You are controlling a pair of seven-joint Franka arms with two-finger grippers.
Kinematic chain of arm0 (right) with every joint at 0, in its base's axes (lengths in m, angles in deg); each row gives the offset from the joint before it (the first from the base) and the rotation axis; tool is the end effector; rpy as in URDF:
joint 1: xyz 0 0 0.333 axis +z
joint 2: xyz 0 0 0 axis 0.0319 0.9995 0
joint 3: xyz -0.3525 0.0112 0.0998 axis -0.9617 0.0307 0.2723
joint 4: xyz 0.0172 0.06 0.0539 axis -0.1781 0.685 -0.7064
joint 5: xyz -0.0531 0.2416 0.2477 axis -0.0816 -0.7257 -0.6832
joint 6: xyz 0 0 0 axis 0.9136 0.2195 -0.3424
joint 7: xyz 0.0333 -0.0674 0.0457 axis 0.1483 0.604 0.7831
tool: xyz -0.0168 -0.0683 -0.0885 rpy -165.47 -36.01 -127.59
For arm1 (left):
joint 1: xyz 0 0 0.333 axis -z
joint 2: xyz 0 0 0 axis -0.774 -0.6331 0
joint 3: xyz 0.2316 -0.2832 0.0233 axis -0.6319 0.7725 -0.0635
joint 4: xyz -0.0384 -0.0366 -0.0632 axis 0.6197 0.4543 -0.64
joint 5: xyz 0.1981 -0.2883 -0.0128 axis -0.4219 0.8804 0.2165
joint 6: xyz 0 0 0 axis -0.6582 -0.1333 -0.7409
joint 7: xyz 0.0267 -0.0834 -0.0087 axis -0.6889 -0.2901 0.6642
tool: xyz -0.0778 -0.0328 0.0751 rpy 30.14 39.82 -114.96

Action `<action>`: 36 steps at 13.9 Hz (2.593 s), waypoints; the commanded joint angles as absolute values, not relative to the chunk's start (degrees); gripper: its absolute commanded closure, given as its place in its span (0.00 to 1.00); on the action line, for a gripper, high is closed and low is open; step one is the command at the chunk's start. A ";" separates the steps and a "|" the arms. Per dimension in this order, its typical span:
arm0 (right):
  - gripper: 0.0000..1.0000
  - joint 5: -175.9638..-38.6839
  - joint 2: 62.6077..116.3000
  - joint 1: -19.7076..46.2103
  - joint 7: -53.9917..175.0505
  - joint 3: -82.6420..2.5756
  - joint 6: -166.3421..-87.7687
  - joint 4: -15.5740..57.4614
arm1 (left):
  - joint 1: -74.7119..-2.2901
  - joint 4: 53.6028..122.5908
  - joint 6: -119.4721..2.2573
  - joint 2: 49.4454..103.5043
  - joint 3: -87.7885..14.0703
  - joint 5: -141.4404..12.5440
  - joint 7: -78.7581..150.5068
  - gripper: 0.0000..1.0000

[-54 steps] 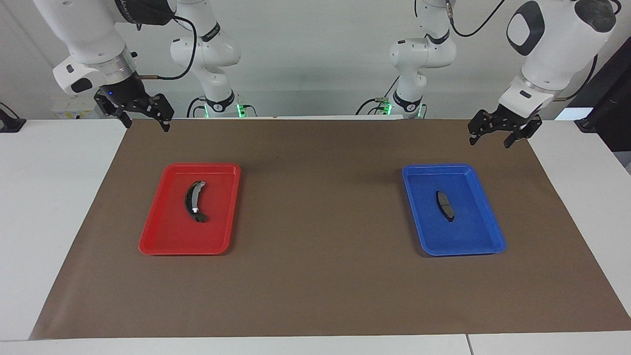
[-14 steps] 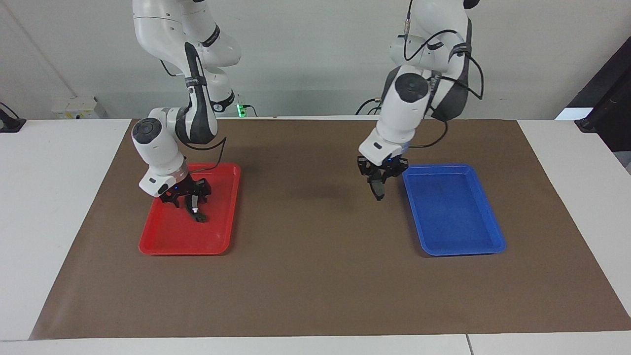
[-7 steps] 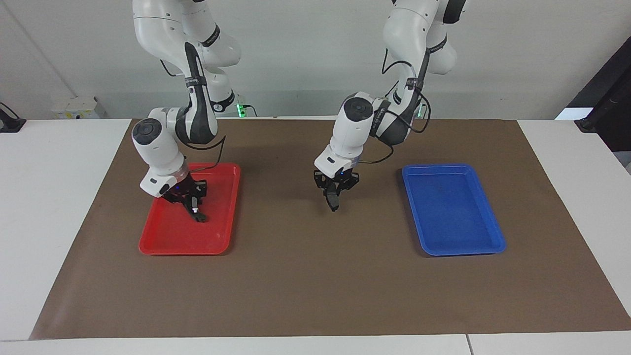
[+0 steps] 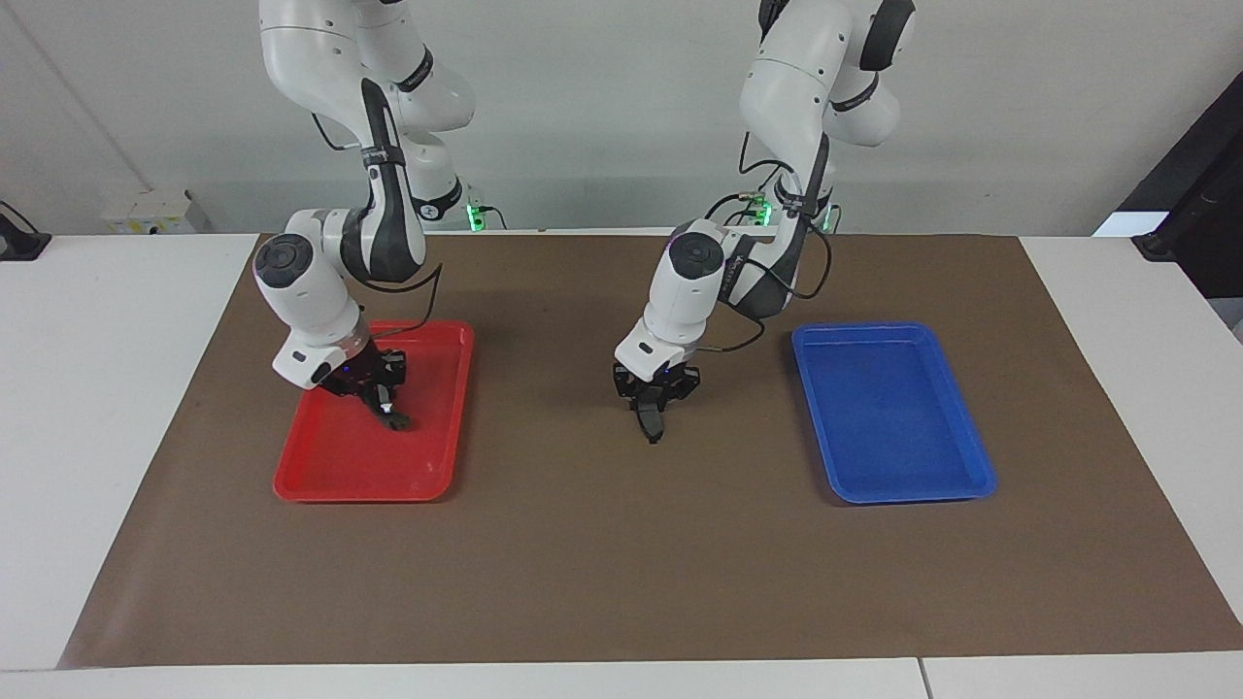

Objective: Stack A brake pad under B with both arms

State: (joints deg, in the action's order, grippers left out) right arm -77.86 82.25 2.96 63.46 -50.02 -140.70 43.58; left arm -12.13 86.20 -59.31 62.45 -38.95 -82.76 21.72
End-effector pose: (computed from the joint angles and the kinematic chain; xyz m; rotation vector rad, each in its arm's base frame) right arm 0.5157 -0.0138 0.3886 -3.1176 -0.2349 0.0872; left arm 0.4912 -0.4052 0.3727 2.9851 -0.1280 0.0892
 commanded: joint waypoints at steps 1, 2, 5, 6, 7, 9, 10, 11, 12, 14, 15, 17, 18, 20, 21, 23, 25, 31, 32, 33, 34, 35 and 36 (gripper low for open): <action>1.00 -78.58 81.41 4.89 56.95 -49.43 -134.98 39.11 | -12.04 85.95 -52.09 68.14 -39.80 -81.76 21.87 0.00; 1.00 -78.58 81.32 6.21 54.14 -49.43 -132.96 37.53 | -13.00 85.95 -47.97 71.04 -40.23 -81.85 22.57 0.00; 1.00 -78.58 81.84 12.53 42.73 -49.43 -129.08 32.52 | -19.58 84.03 -35.66 77.03 -40.41 -81.94 25.81 0.00; 1.00 -78.58 82.11 14.55 40.34 -49.43 -129.95 32.24 | -22.04 83.23 -32.14 77.91 -40.41 -82.11 29.40 0.00; 1.00 -78.67 82.37 16.22 39.01 -49.43 -131.87 31.89 | -24.68 83.05 -30.11 78.71 -40.41 -82.20 33.70 0.00; 1.00 -78.76 84.30 19.83 33.84 -49.34 -132.68 29.27 | -31.17 83.05 -26.50 80.11 -40.41 -82.20 42.84 0.00; 1.00 -78.76 85.70 21.76 31.20 -49.34 -132.07 26.64 | -33.56 83.05 -25.09 80.90 -40.50 -82.29 47.14 0.00; 1.00 -78.76 88.32 23.95 29.09 -49.34 -131.54 23.40 | -35.84 83.05 -23.86 81.87 -40.50 -82.46 50.75 0.00; 1.00 -78.76 91.48 25.80 27.24 -49.34 -131.10 19.45 | -37.60 83.05 -22.28 82.66 -40.50 -82.55 52.53 0.00; 1.00 -78.84 96.33 28.88 26.60 -49.34 -130.05 13.37 | -40.07 82.96 -18.59 85.29 -40.59 -82.90 52.99 0.00; 1.00 -79.63 97.48 29.85 26.60 -49.17 -130.22 12.21 | -40.43 82.87 -16.75 86.96 -40.59 -84.91 53.07 0.00; 1.00 -80.78 99.85 31.70 26.60 -48.90 -131.09 10.89 | -40.43 82.52 -13.14 89.95 -40.59 -88.87 53.51 0.00; 1.00 -80.69 101.78 32.58 26.69 -48.90 -130.84 8.53 | -40.52 81.22 -11.04 90.40 -41.02 -89.06 54.73 0.00; 1.00 -80.52 103.99 33.29 26.78 -48.29 -131.01 5.88 | -40.61 78.66 -8.38 90.32 -41.82 -89.06 56.32 0.00; 1.00 -80.25 104.52 33.29 26.78 -47.77 -131.18 5.61 | -41.05 77.87 -8.38 89.88 -42.26 -89.06 56.41 0.00; 1.00 -80.08 106.01 33.81 26.69 -46.71 -131.45 5.43 | -42.19 76.29 -8.55 89.35 -42.17 -89.06 57.03 0.00; 1.00 -80.16 106.02 34.17 27.74 -46.62 -131.45 5.70 | -42.28 72.52 -7.60 87.16 -42.26 -89.23 56.94 0.00; 1.00 -80.16 107.42 36.01 28.19 -46.71 -134.17 5.87 | -43.24 68.99 -5.31 84.51 -42.70 -89.23 57.12 0.01; 1.00 -80.16 107.60 35.75 28.19 -46.62 -134.52 5.96 | -44.64 69.16 -4.43 84.69 -42.70 -89.15 57.12 0.00; 1.00 -80.16 107.69 36.01 28.19 -46.71 -134.70 5.96 | -45.35 69.77 -3.99 84.95 -42.70 -89.15 57.12 0.00; 1.00 -80.16 108.12 36.02 28.19 -46.71 -134.79 5.96 | -45.36 71.17 -4.07 85.48 -42.70 -89.15 57.03 0.00; 1.00 -80.08 108.21 35.93 28.19 -46.71 -134.70 5.96 | -45.36 71.79 -4.25 85.74 -42.70 -89.15 57.03 0.00; 1.00 -80.07 108.21 36.02 28.19 -46.71 -134.70 6.31 | -45.36 71.97 -4.33 86.01 -42.70 -89.15 56.94 0.00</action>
